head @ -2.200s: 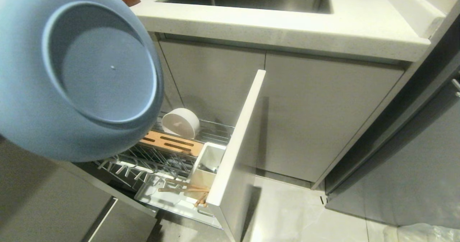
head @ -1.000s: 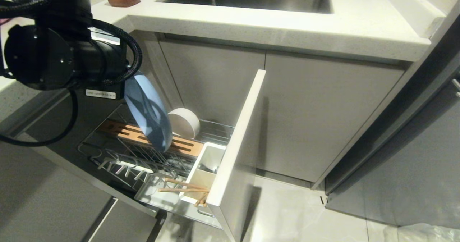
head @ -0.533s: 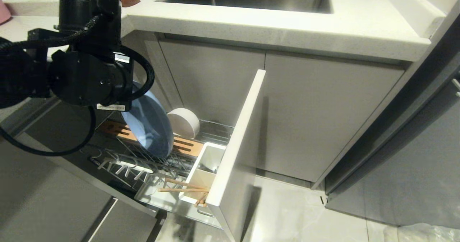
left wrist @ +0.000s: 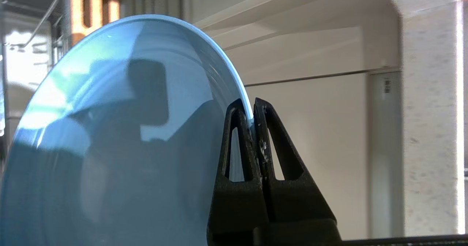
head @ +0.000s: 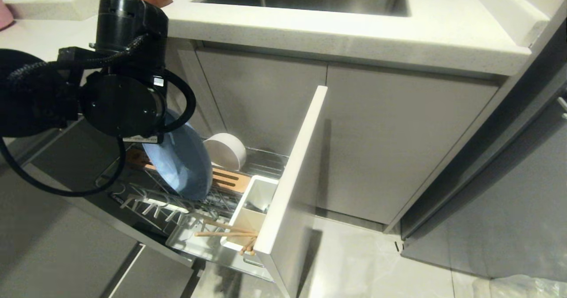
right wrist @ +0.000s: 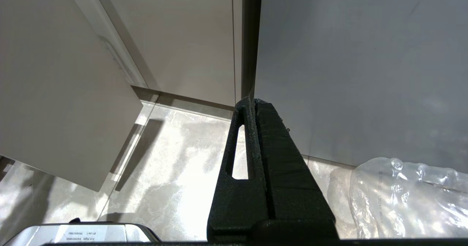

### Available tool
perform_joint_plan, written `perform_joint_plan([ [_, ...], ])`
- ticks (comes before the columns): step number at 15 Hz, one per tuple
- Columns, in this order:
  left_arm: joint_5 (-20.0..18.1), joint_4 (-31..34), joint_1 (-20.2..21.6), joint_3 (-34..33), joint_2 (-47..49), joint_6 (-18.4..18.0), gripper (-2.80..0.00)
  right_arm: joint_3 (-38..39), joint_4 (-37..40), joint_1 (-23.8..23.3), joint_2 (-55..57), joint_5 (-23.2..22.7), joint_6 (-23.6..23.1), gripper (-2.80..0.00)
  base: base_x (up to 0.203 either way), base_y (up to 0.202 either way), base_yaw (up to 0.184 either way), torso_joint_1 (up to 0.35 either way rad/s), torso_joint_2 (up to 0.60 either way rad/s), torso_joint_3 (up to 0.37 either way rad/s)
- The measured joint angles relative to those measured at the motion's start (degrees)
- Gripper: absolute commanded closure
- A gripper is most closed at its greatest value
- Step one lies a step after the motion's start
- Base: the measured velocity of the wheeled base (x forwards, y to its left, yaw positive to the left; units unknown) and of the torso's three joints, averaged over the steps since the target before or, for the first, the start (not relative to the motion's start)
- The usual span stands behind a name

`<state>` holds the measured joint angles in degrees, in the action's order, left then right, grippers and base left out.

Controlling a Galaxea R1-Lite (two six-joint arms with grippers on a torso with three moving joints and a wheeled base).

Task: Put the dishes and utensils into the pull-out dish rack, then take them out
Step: Pick up the plate and place it in the cupboard

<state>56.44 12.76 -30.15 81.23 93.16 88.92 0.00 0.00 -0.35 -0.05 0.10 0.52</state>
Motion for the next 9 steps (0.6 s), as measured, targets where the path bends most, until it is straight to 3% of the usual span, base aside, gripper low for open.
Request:
perform_joint_plan([
  [5,-0.1,5.8,-0.1,0.0,0.6,6.0,0.00,0.0,0.0,0.0,0.0,0.0,0.0,0.00,0.000,0.000,0.000,0.000,0.00,0.000],
  [9,-0.1,6.0,0.1,-1.1,1.1,9.4,0.00,0.0,0.0,0.0,0.0,0.0,0.0,0.00,0.000,0.000,0.000,0.000,0.00,0.000],
])
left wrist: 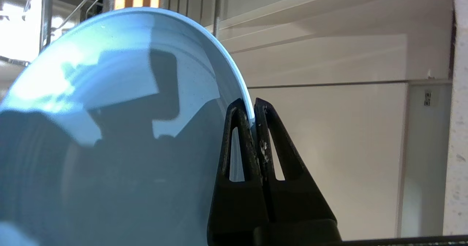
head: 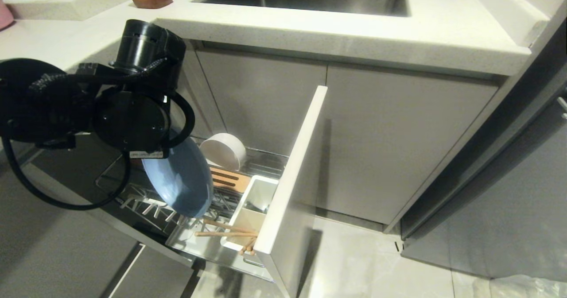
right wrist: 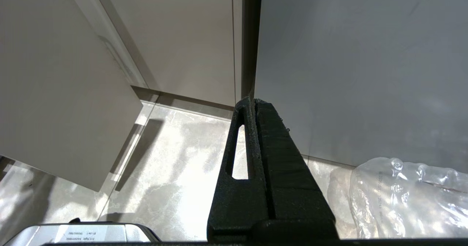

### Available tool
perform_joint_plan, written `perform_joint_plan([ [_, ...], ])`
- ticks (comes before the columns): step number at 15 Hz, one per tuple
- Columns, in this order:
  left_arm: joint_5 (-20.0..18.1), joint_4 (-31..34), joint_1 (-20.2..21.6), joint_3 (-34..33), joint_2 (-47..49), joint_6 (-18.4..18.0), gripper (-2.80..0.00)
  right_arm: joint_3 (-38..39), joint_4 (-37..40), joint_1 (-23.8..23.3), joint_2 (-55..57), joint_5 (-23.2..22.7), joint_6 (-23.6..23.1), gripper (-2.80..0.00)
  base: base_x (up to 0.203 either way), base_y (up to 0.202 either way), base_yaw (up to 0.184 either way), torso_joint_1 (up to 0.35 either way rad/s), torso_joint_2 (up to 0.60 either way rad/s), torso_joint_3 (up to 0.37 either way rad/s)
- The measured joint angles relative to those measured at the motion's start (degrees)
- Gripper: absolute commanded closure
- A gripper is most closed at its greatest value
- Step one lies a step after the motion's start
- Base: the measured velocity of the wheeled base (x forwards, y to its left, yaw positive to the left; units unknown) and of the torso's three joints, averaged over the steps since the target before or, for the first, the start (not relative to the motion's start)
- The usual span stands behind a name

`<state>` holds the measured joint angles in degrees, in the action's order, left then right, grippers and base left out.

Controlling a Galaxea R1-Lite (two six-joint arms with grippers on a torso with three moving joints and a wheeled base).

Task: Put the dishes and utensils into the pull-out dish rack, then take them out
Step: Pick up the plate and place it in the cupboard

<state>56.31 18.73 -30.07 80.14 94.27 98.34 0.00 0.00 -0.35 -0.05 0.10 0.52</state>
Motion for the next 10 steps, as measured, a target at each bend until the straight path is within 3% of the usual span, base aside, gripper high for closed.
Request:
perform_joint_plan([
  [4,-0.1,-0.2,0.0,-0.6,0.4,1.0,0.00,0.0,0.0,0.0,0.0,0.0,0.0,0.00,0.000,0.000,0.000,0.000,0.00,0.000],
  [10,0.0,0.0,-0.5,2.5,-0.7,-0.2,0.00,0.0,0.0,0.0,0.0,0.0,0.0,0.00,0.000,0.000,0.000,0.000,0.00,0.000],
])
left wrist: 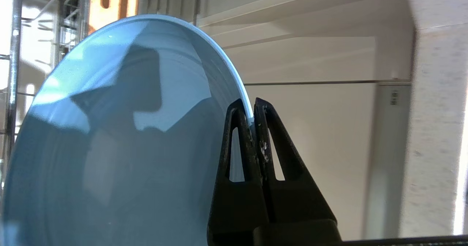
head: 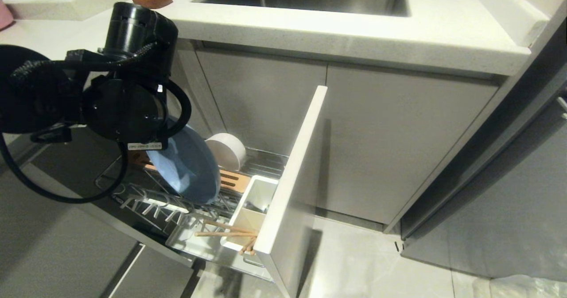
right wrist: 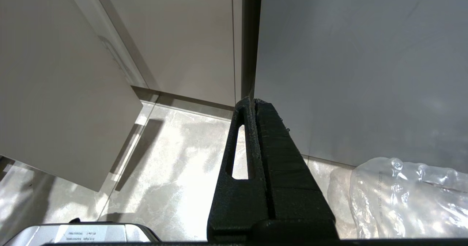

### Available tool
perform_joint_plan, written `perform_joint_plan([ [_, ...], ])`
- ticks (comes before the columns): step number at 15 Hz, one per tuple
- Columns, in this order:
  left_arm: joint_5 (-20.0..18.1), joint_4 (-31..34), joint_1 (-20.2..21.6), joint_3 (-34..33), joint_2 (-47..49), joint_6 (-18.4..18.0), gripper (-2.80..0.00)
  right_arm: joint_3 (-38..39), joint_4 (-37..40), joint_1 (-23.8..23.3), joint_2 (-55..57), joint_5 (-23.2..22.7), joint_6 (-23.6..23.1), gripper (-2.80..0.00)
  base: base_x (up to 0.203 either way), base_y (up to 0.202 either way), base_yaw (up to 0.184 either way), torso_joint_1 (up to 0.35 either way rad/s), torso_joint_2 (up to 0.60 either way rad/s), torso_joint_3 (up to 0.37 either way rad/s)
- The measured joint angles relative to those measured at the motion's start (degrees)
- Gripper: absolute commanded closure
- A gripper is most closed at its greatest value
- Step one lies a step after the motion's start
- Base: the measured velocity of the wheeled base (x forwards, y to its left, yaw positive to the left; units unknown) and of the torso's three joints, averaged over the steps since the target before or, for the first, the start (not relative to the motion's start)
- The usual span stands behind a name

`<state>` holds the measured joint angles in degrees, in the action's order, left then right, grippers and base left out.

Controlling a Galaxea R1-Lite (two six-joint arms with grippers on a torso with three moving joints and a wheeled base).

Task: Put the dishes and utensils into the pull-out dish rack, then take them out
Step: Pick up the plate and place it in the cupboard

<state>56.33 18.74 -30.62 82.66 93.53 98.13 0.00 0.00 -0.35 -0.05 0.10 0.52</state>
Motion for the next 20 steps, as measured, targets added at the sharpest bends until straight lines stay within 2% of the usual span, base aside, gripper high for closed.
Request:
perform_joint_plan([
  [4,-0.1,0.1,-0.1,-0.1,-0.3,0.1,0.00,0.0,0.0,0.0,0.0,0.0,0.0,0.00,0.000,0.000,0.000,0.000,0.00,0.000],
  [8,-0.7,-0.2,0.3,-2.3,-0.2,1.7,0.00,0.0,0.0,0.0,0.0,0.0,0.0,0.00,0.000,0.000,0.000,0.000,0.00,0.000],
  [13,-1.8,-1.7,0.9,-5.1,0.0,2.1,0.00,0.0,0.0,0.0,0.0,0.0,0.0,0.00,0.000,0.000,0.000,0.000,0.00,0.000],
  [20,-2.1,-2.2,0.9,-3.2,-2.4,1.9,0.00,0.0,0.0,0.0,0.0,0.0,0.0,0.00,0.000,0.000,0.000,0.000,0.00,0.000],
])
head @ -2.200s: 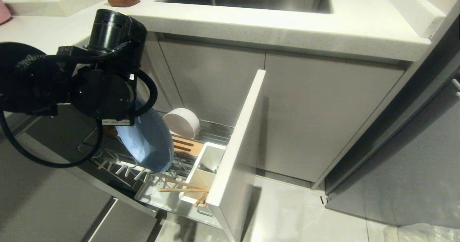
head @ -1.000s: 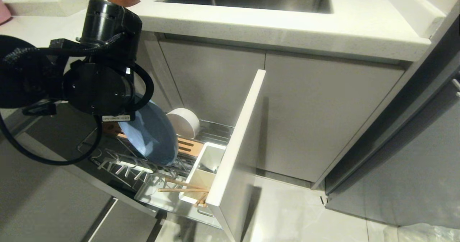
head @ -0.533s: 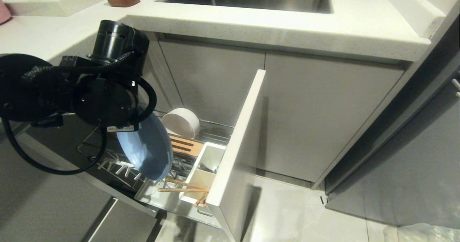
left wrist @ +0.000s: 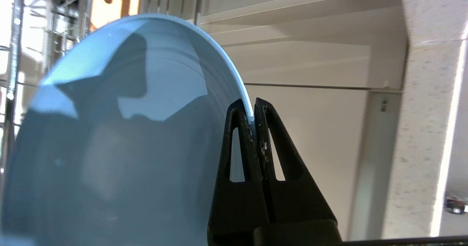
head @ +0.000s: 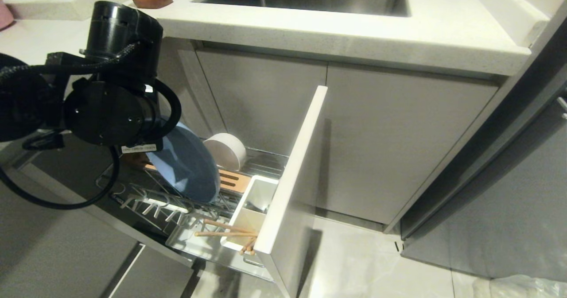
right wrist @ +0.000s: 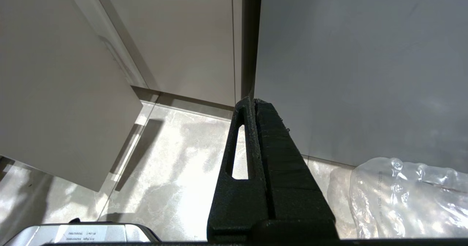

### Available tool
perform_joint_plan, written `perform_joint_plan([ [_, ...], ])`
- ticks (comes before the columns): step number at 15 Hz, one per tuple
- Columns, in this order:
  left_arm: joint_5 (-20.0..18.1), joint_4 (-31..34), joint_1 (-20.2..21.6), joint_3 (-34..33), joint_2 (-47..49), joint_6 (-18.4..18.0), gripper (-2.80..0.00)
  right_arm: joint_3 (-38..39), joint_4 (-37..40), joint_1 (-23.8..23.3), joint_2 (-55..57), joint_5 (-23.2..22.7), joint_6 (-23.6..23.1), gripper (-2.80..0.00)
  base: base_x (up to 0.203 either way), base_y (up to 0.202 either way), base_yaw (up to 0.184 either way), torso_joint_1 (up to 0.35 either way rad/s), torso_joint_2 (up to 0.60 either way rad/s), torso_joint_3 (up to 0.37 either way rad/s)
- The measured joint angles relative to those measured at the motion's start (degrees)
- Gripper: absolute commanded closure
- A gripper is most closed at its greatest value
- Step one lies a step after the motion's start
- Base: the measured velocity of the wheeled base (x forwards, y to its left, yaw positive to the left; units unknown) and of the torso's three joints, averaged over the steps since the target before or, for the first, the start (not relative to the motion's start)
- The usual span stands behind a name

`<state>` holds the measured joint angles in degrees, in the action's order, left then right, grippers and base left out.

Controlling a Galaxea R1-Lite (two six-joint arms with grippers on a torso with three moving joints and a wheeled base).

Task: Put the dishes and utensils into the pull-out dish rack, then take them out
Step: Pick up the plate and place it in the cupboard

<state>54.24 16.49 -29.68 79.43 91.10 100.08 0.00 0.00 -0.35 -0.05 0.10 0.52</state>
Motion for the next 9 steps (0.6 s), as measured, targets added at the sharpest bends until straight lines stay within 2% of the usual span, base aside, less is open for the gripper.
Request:
perform_joint_plan([
  [9,-1.3,-5.7,0.8,-4.7,-0.7,0.0,0.00,0.0,0.0,0.0,0.0,0.0,0.0,0.00,0.000,0.000,0.000,0.000,0.00,0.000],
])
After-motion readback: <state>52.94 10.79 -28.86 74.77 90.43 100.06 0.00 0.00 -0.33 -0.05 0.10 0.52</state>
